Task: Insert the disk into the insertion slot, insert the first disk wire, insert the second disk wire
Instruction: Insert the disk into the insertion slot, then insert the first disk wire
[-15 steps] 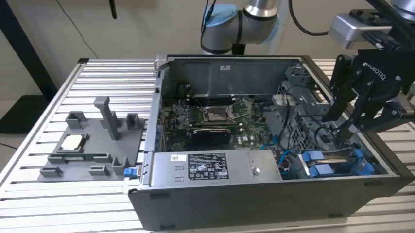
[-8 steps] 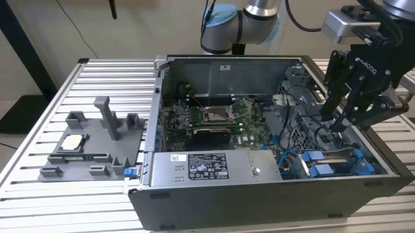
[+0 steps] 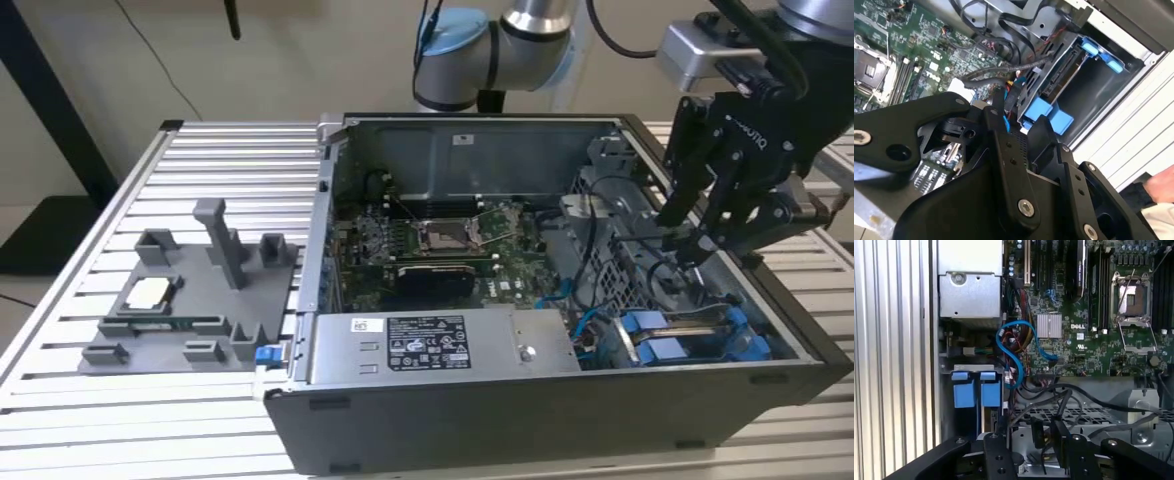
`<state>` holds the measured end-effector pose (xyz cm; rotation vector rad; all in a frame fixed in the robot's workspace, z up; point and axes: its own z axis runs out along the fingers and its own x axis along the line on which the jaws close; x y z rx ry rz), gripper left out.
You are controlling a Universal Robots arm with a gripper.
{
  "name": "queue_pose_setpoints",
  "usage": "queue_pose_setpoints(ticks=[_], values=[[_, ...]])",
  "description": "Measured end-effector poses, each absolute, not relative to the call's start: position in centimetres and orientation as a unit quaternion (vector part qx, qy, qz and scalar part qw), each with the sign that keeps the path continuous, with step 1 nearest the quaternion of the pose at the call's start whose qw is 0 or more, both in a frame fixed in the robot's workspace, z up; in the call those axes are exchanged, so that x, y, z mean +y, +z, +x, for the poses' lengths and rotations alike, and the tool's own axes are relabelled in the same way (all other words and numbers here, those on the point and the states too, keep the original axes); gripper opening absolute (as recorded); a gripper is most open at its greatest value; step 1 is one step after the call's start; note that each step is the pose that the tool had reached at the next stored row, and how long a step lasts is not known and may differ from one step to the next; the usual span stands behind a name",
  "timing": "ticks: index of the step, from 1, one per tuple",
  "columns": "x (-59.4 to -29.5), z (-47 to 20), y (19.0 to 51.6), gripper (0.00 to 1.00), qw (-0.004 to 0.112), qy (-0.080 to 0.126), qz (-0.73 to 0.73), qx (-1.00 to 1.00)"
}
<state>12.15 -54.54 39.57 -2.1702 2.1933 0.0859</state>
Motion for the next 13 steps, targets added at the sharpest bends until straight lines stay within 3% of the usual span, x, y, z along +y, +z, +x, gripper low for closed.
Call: queue_pose_setpoints(ticks=[3,9,13], values=[[-54.50,12.07,39.33,0.47,0.036,0.019,-0.705,0.708],[-54.45,11.85,39.01,0.47,0.038,0.019,-0.709,0.704],[-54.44,11.83,38.86,0.31,0.042,0.020,-0.709,0.703]])
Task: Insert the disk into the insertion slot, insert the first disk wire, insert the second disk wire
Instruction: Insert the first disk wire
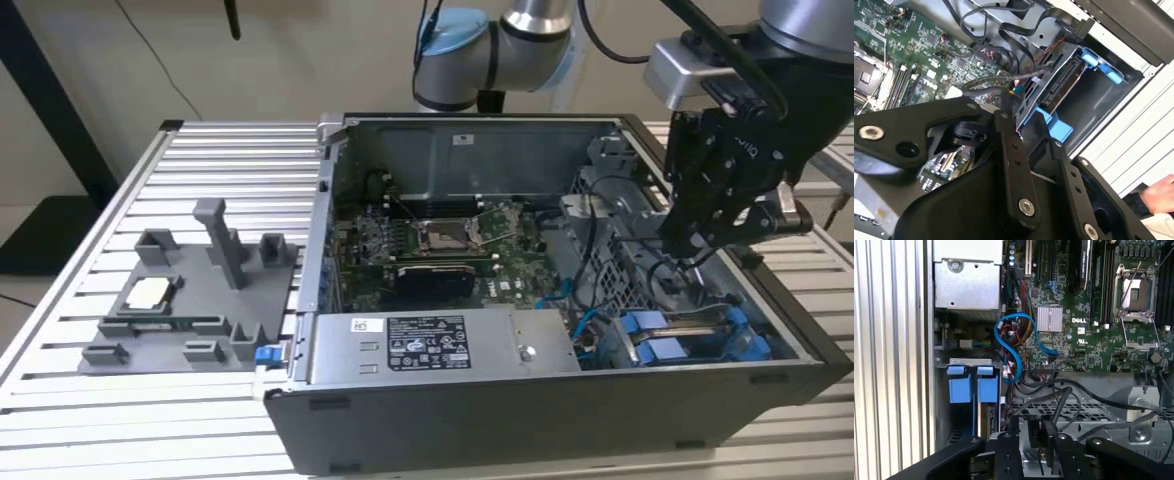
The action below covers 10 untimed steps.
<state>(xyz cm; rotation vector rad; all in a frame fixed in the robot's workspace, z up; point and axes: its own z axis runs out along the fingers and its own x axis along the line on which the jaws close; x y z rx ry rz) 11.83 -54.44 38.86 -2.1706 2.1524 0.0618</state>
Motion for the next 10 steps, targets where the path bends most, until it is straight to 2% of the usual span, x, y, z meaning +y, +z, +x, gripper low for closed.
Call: queue_pose_setpoints(ticks=[2,10], values=[[-54.44,11.83,38.82,0.20,0.043,0.021,-0.709,0.703],[-54.48,12.36,38.73,0.19,0.042,0.022,-0.709,0.704]])
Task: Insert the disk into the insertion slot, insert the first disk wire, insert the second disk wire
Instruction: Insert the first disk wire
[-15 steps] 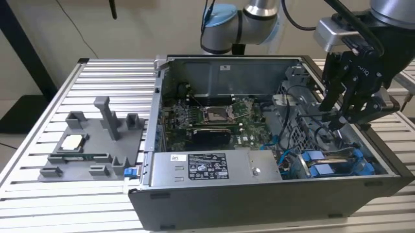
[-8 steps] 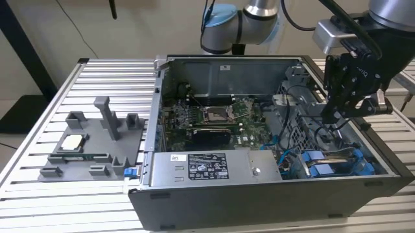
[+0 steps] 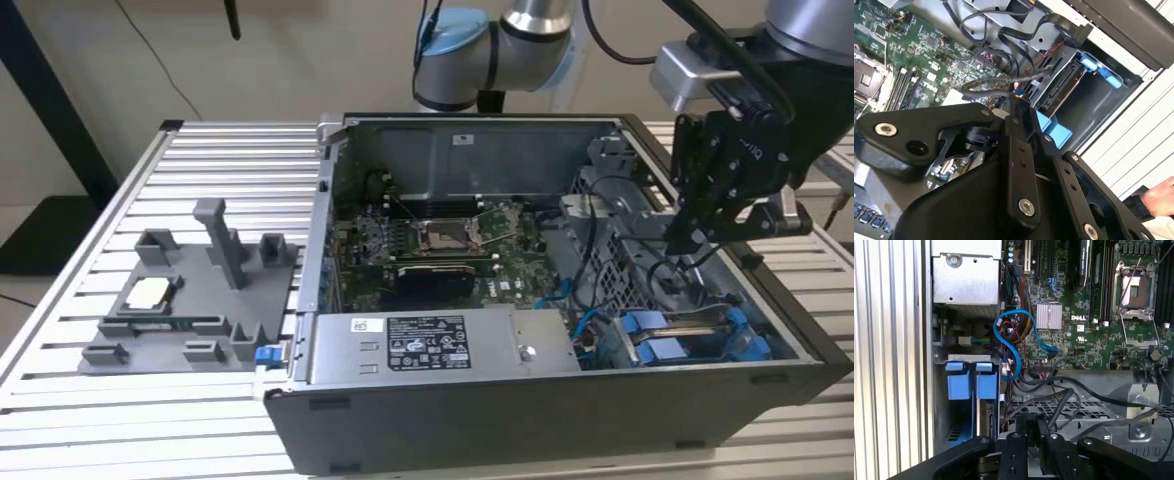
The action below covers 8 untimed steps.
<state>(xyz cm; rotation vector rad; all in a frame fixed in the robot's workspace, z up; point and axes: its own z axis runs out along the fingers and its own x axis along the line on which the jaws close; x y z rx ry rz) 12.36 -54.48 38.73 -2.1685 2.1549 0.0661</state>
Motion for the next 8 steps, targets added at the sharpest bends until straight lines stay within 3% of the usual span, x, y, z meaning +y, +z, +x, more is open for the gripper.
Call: queue_pose_setpoints(ticks=[8], values=[[-54.67,12.83,38.45,0.19,0.038,0.020,-0.705,0.708]])
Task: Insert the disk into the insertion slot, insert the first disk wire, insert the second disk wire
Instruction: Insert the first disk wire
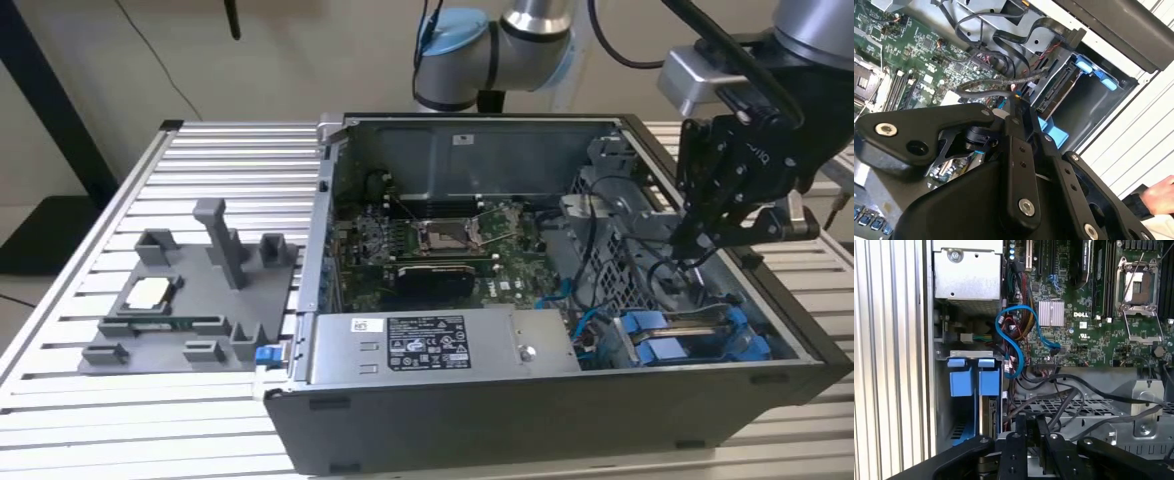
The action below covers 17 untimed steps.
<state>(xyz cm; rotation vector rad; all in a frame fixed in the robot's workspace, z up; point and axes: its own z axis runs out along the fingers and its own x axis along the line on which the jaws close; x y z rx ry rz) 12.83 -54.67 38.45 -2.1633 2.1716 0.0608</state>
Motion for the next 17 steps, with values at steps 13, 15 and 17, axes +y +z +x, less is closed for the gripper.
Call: queue_pose_setpoints(ticks=[13,15,17], values=[[-55.4,13.5,37.7,0.19,0.032,0.022,-0.700,0.713],[-55.6,13.6,37.5,0.19,0.032,0.022,-0.699,0.714],[-55.8,13.8,37.3,0.19,0.031,0.023,-0.699,0.714]])
